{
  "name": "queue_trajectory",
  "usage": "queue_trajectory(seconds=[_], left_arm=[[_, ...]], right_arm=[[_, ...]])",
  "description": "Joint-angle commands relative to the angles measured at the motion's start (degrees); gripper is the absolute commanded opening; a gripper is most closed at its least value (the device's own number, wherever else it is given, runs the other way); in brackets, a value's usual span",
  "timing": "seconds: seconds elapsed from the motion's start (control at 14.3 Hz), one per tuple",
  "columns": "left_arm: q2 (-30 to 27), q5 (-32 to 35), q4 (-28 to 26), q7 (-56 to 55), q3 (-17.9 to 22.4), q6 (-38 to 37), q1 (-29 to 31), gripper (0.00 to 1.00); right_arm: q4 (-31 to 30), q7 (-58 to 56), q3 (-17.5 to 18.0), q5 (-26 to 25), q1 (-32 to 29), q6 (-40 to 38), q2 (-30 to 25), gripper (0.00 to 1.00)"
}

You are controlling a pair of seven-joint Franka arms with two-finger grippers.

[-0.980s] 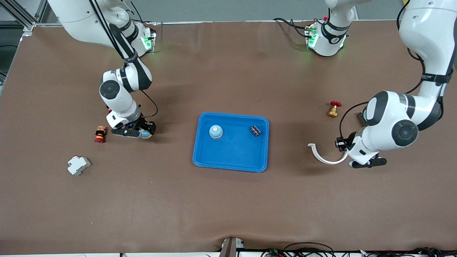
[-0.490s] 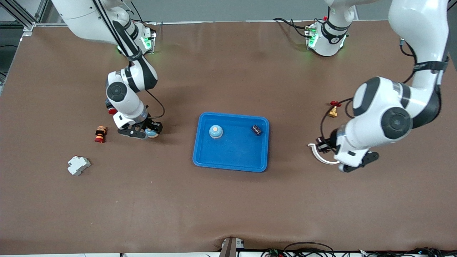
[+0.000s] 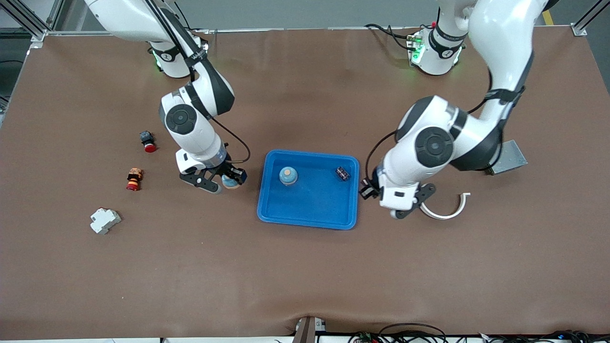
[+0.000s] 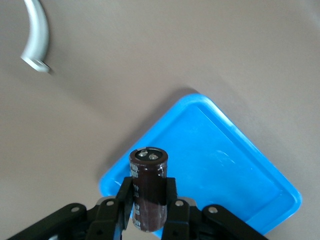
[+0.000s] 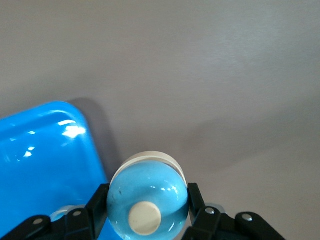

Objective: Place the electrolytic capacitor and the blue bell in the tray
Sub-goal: 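Carry the capacitor to the tray while the right gripper carries the bell, then lower the capacitor into the tray while the right gripper lowers the bell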

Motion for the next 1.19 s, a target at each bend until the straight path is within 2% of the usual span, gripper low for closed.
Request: queue_trajectory(seconds=[0.0, 0.14, 0.28, 0.42, 0.56, 0.77, 0.91, 1.12], left_arm=[[4.55, 0.08, 2.22, -5.40, 1.12, 4.32, -3.79, 0.05], [6.66, 1.57, 1.96, -7.79, 3.23, 7.49, -6.86, 0.05], [8.60, 2.28, 1.95, -8.06, 4.38, 8.99, -8.02, 0.05], [9.83, 2.37, 1.87, -8.15, 4.38, 10.40, -8.02, 0.05], [11.41, 2.37, 1.87, -8.15, 4.73, 12.33, -8.11, 0.05], [13.00, 2.37, 1.87, -8.15, 5.87, 14.36, -8.98, 0.05], [13.17, 2.37, 1.87, -8.15, 7.01, 14.36, -10.21, 0.05], [14.40, 2.37, 1.87, -8.15, 7.54, 15.50, -10.57, 0.05]], right_arm=[[10.43, 5.24, 0.08, 0.16, 1.98, -1.36, 8.42, 0.00], [16.76, 8.84, -0.01, -0.02, 3.39, -1.88, 13.61, 0.00], [20.55, 10.52, -0.10, -0.37, 4.54, -3.90, 16.43, 0.00], [20.92, 11.93, -0.18, -0.98, 5.24, -4.26, 16.80, 0.00], [21.53, 12.11, -0.71, -1.16, 7.08, -7.92, 16.80, 0.00], [26.27, 15.00, -1.50, -1.69, 9.37, -13.04, 18.46, 0.00], [27.59, 17.80, -1.50, -2.56, 10.60, -12.70, 19.87, 0.00], [30.06, 23.87, -1.59, -6.60, 11.74, -12.26, 22.24, 0.00]])
